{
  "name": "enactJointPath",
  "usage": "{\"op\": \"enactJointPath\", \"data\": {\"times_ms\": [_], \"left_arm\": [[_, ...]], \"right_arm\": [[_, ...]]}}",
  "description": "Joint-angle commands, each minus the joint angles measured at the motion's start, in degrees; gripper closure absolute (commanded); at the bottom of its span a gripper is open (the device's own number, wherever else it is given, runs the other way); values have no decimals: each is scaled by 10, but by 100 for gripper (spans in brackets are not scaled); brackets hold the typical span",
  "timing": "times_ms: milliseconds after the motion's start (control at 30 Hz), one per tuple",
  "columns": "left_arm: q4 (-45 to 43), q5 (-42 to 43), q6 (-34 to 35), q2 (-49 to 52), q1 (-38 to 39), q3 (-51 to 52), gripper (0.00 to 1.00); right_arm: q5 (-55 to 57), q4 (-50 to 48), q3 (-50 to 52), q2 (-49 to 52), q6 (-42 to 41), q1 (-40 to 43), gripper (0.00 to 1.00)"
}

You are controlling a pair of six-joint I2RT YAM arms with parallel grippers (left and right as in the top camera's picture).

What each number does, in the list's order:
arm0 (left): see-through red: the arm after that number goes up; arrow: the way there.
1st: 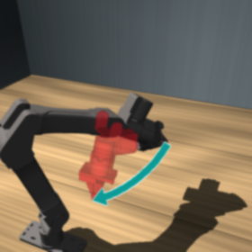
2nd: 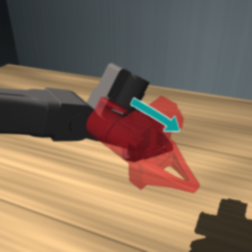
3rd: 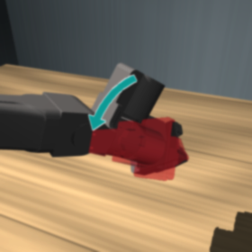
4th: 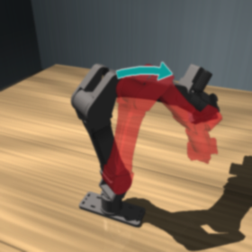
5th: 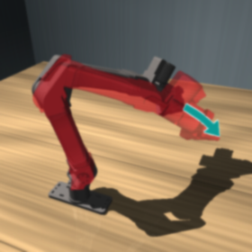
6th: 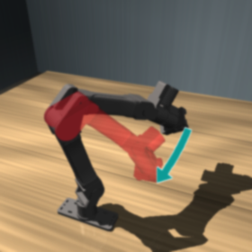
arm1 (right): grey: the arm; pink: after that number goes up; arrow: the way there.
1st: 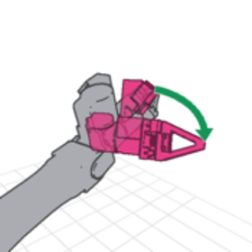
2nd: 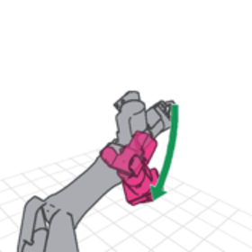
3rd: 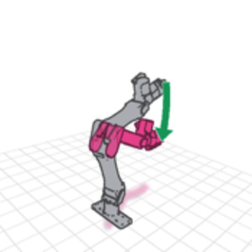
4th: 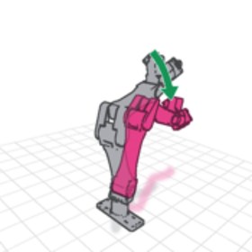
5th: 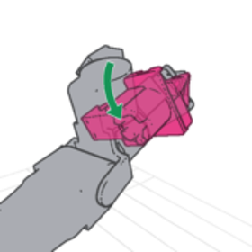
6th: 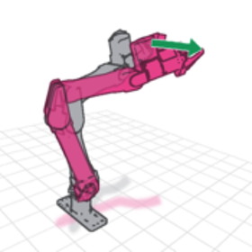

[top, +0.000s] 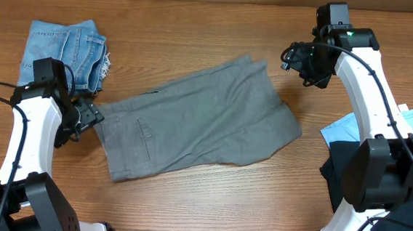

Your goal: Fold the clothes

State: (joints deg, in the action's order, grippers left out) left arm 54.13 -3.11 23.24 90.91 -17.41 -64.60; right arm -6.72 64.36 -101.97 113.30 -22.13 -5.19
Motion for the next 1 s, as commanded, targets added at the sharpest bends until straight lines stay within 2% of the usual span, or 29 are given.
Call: {"op": "enactJointPath", "data": {"times_ms": [0,67,200,300,400,467,600,667,800,967], "left_arm": [[-43,49,-65,7,-3,-3,18],[-67,74,-89,17,0,2,24],[-106,105,-118,60,3,5,25],[-131,159,-150,90,3,5,30],[-152,169,-155,114,3,5,34],[-158,182,-159,121,3,5,43],[-158,219,-173,119,3,2,76],[-153,229,-173,114,3,0,86],[-131,226,-173,85,1,-2,95],[-82,203,-168,30,-3,-12,96]], "right_arm": [[-15,15,-9,-28,31,1,25],[-15,23,-9,-28,31,1,25],[-15,37,-9,-28,31,1,25],[-15,43,-9,-28,31,1,25],[-15,45,-8,-28,31,0,25],[-15,46,-9,-28,31,0,25],[-15,50,-8,-28,31,0,25],[-15,50,-8,-28,31,0,25],[-15,53,-8,-28,31,0,25],[-15,57,-8,-28,38,0,25]]}}
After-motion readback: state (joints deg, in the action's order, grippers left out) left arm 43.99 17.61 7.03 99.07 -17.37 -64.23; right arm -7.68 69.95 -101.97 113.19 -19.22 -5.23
